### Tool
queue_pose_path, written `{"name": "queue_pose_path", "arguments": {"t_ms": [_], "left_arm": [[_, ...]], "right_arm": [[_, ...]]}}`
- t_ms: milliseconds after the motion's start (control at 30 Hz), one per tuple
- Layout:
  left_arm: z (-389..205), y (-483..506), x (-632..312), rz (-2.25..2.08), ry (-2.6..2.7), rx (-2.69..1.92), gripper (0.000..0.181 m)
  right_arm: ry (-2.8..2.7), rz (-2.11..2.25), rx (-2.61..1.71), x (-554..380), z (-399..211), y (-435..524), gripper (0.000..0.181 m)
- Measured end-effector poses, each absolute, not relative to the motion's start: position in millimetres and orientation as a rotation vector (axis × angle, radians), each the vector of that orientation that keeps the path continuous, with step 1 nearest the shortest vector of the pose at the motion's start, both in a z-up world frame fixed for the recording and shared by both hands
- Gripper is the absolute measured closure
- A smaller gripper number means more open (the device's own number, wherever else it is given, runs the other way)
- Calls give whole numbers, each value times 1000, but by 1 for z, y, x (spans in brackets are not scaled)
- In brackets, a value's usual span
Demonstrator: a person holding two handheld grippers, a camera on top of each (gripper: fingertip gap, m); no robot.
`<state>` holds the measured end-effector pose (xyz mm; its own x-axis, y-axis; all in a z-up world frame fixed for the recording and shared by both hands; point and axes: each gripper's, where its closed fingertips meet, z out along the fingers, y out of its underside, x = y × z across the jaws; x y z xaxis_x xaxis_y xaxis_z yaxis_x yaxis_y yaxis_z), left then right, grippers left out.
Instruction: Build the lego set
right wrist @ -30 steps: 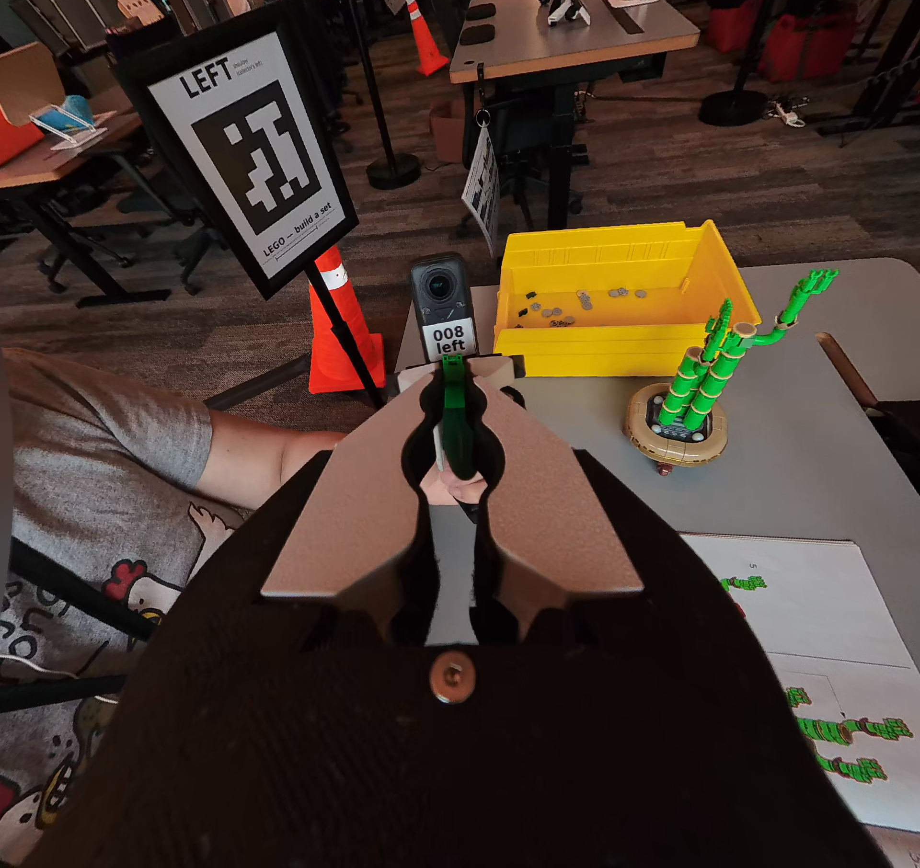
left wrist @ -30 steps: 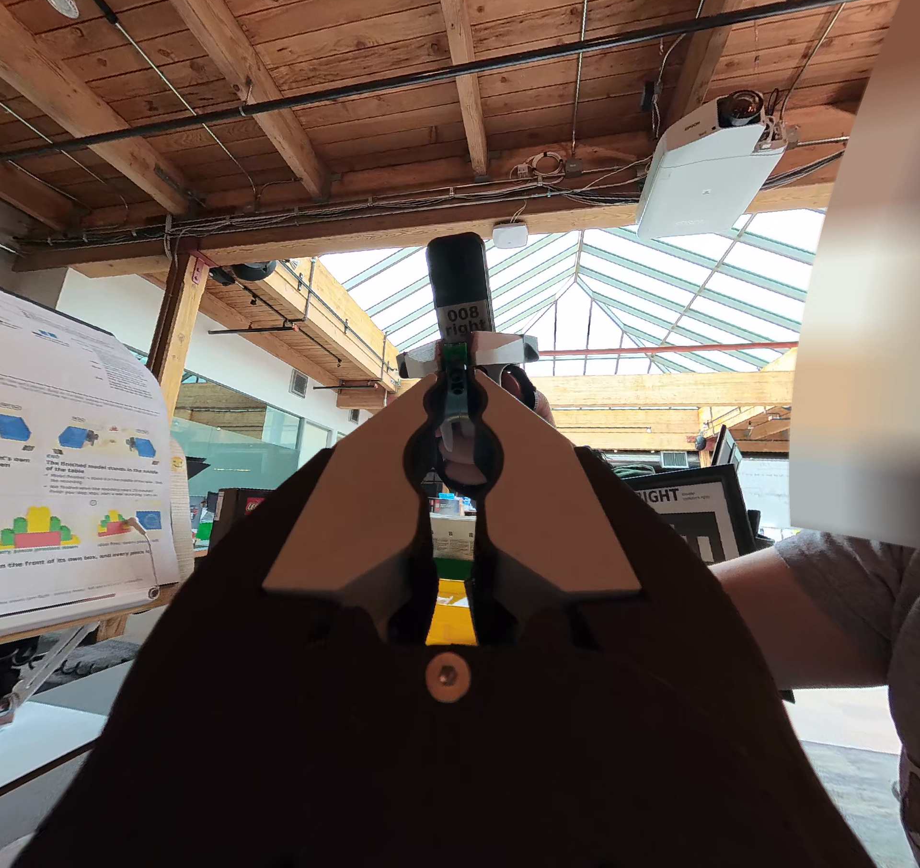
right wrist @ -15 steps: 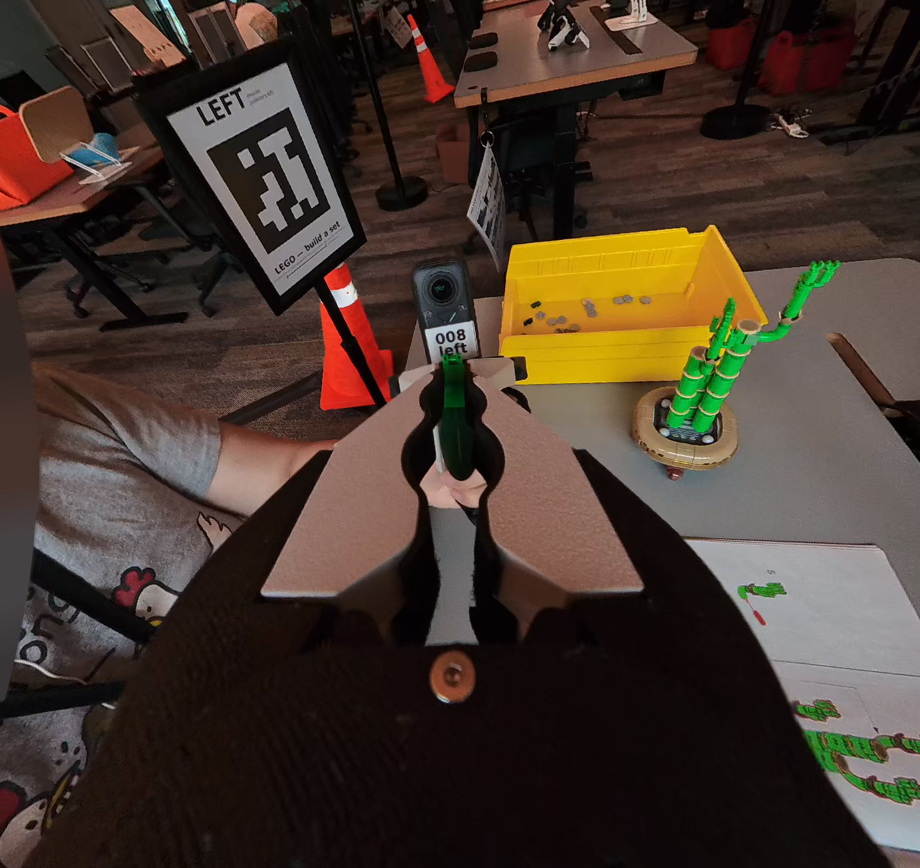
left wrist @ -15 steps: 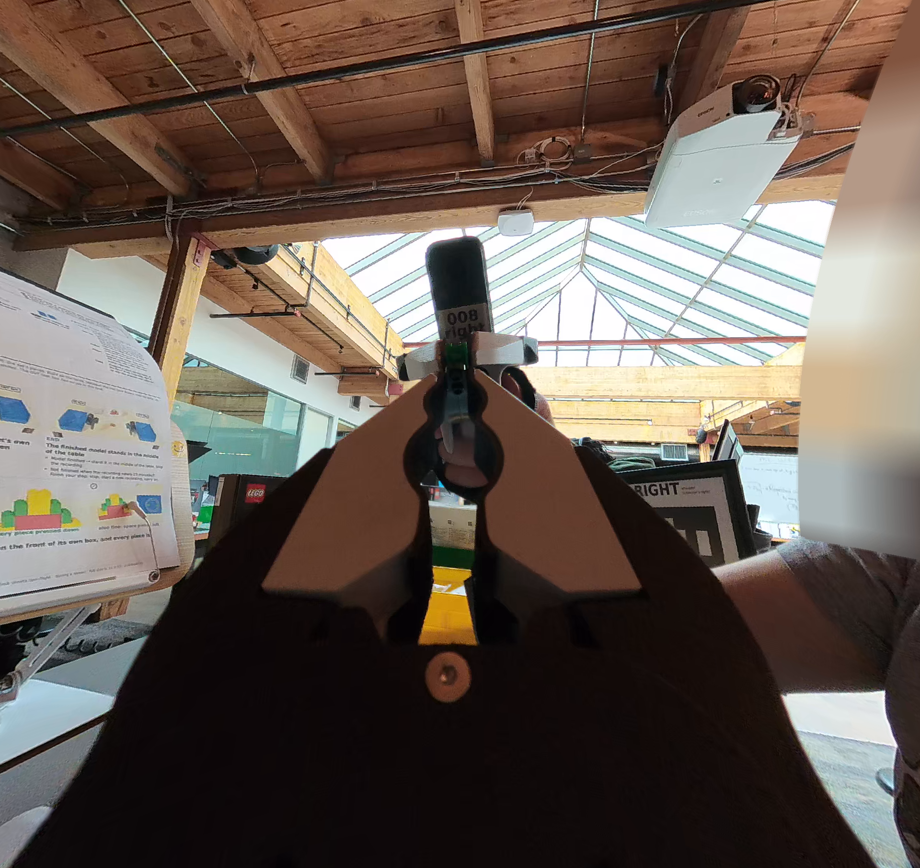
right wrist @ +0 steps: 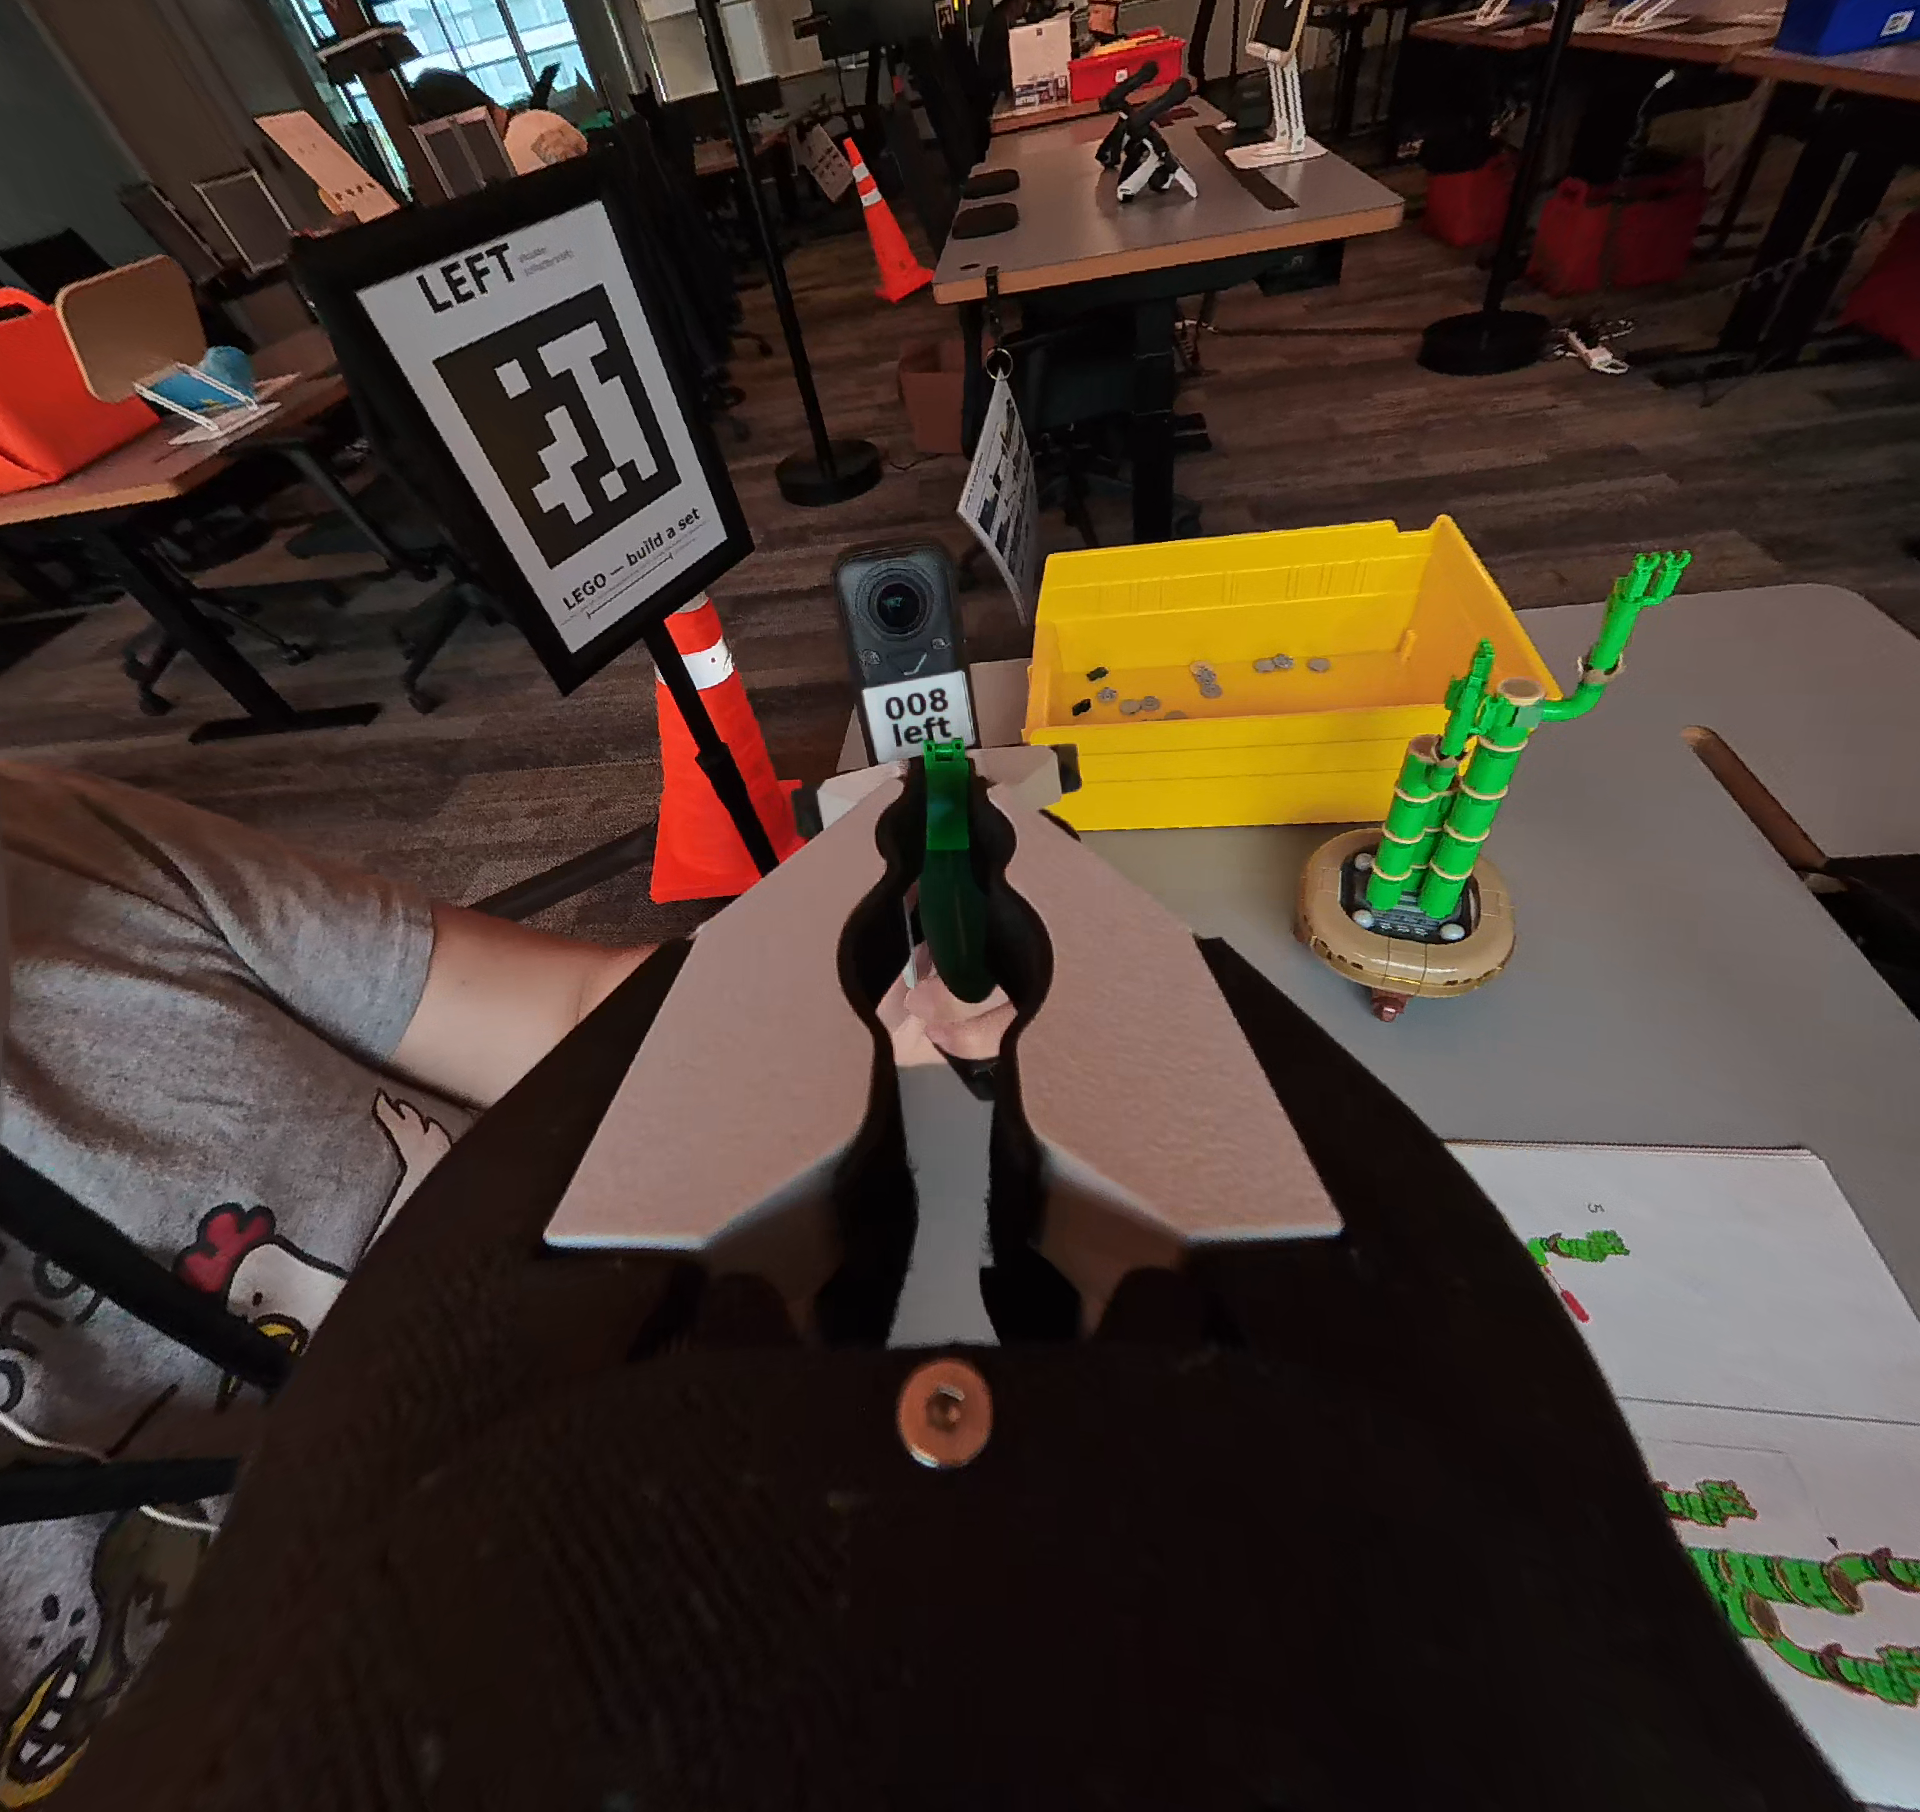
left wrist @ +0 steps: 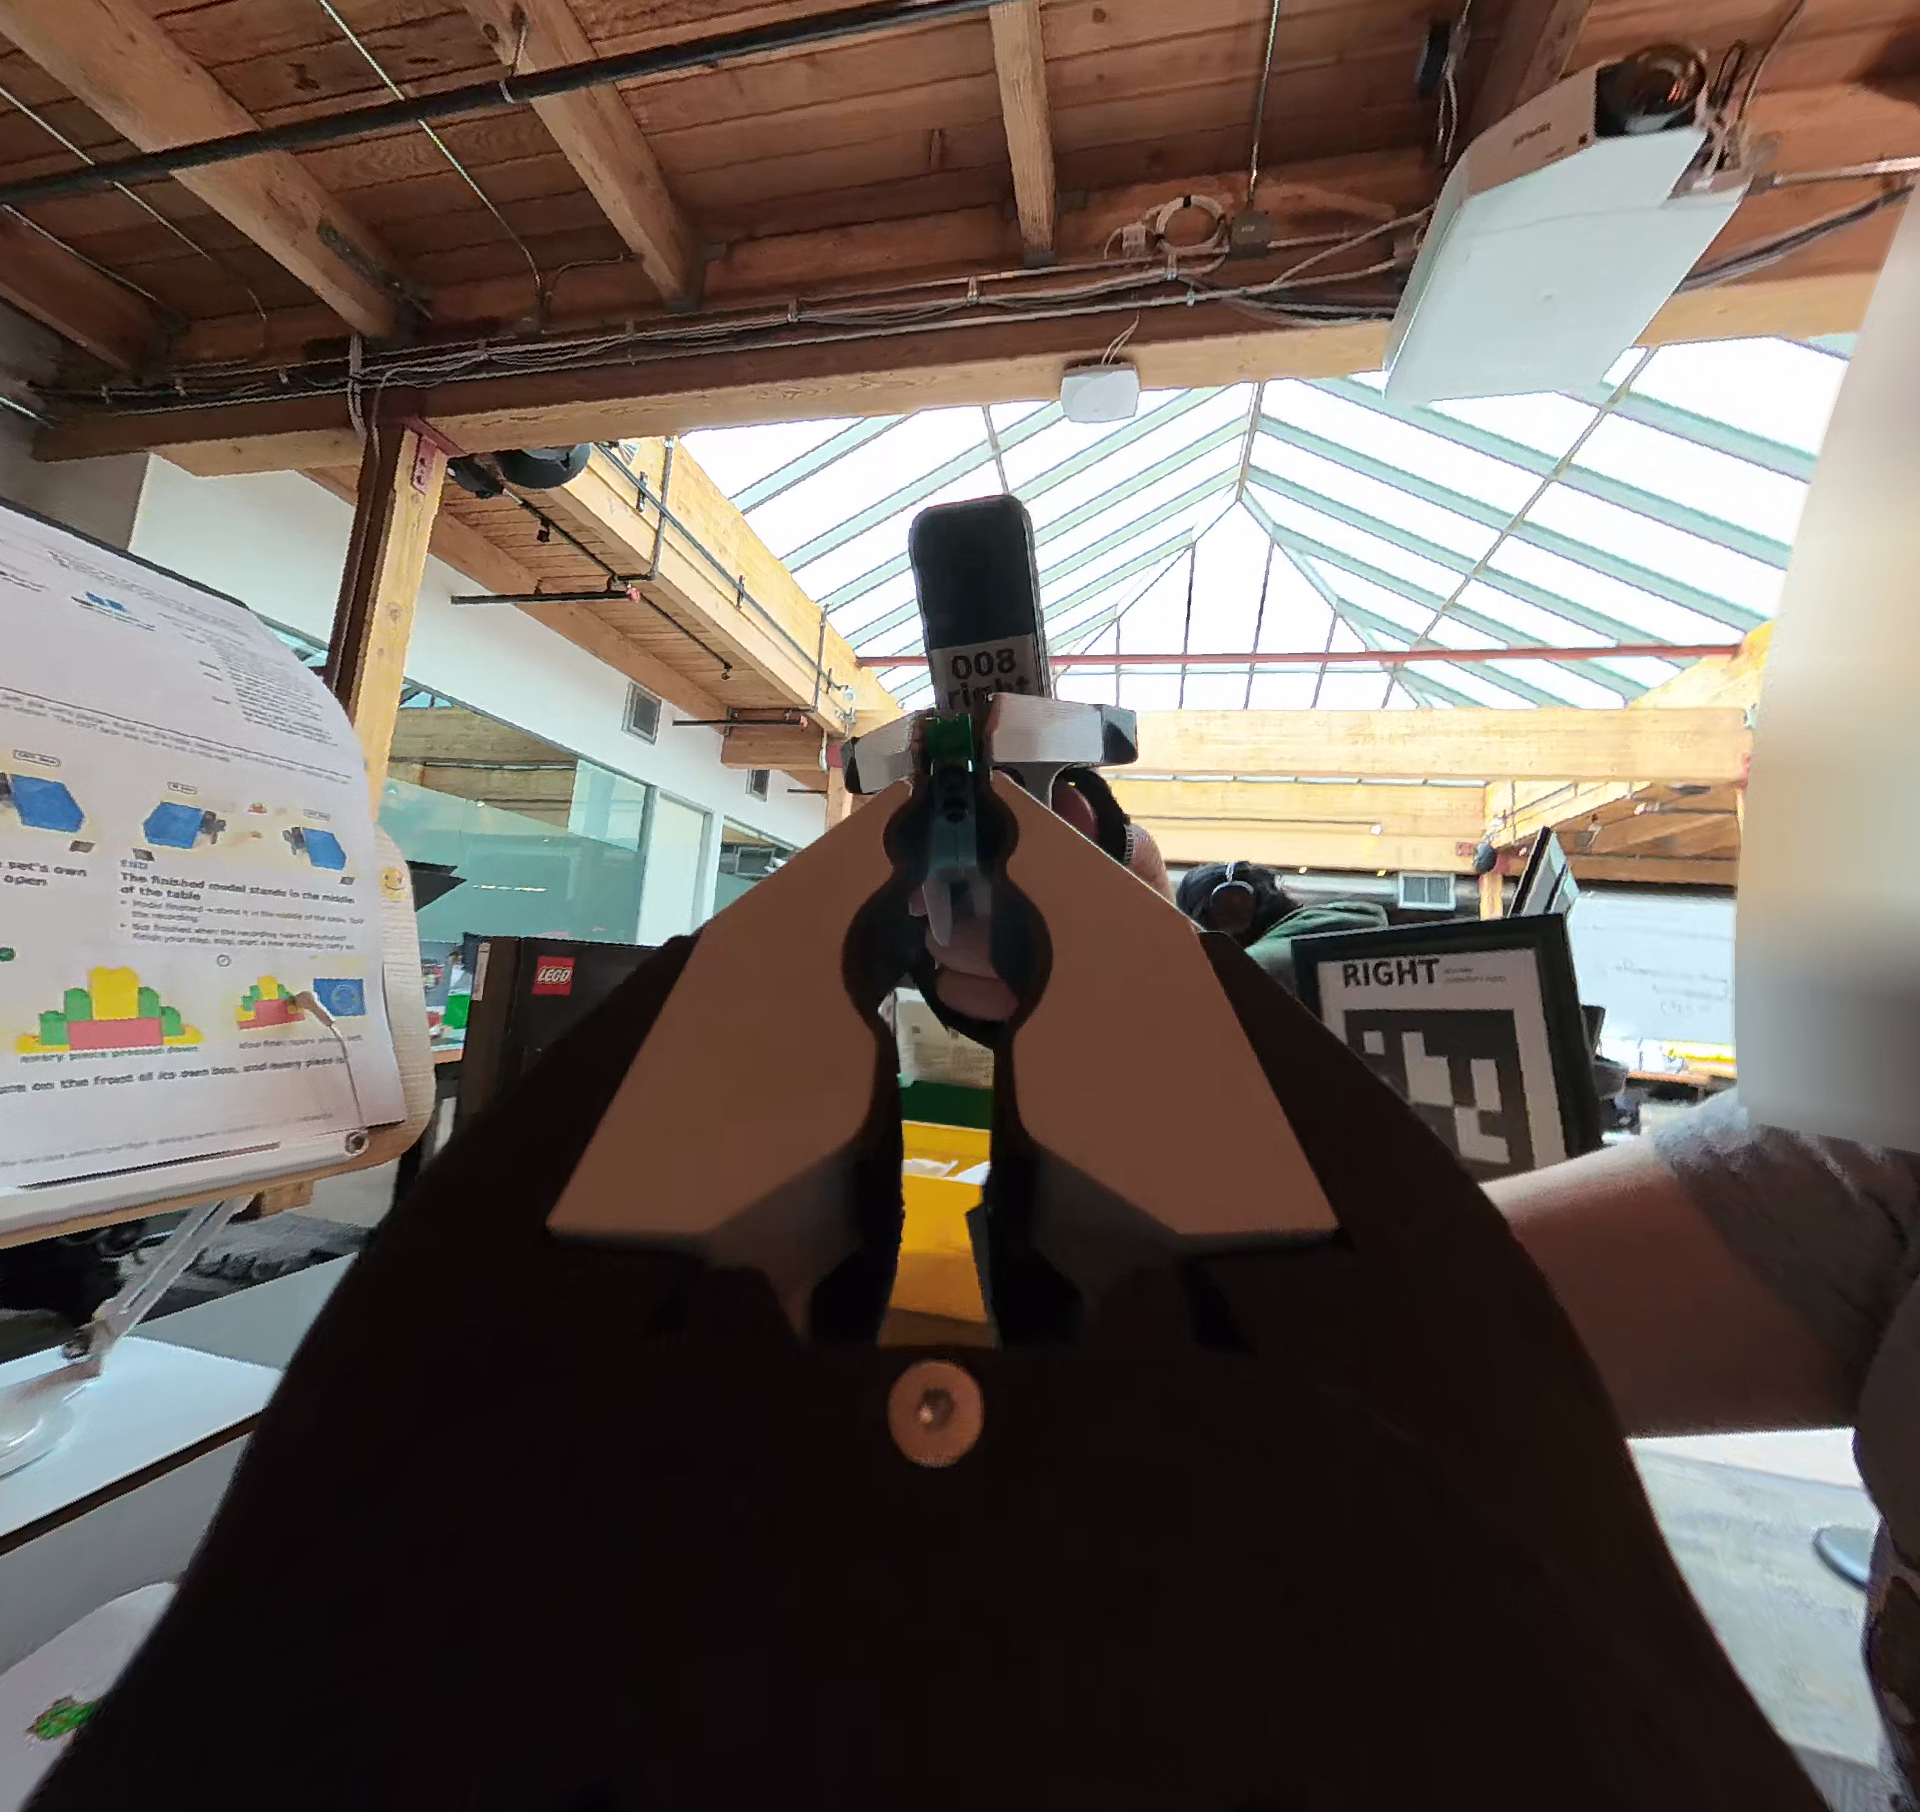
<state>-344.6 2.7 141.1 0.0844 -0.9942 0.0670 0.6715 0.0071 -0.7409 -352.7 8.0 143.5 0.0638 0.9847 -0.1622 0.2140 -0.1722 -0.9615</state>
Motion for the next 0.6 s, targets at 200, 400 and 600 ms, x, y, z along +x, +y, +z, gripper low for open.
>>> {"name": "queue_pose_path", "arguments": {"t_ms": [200, 400, 600], "left_arm": [[138, 3, -337, -1367, 607, -755, 176], [135, 6, -335, -1372, 609, -777, 175], [135, 8, -336, -1391, 610, -784, 176]], "right_arm": [[-1251, 1168, -1477, -345, 141, 7, 176], [-1261, 1085, -1475, -343, 138, 11, 176], [-1268, 1075, -1488, -344, 137, 13, 176]]}}
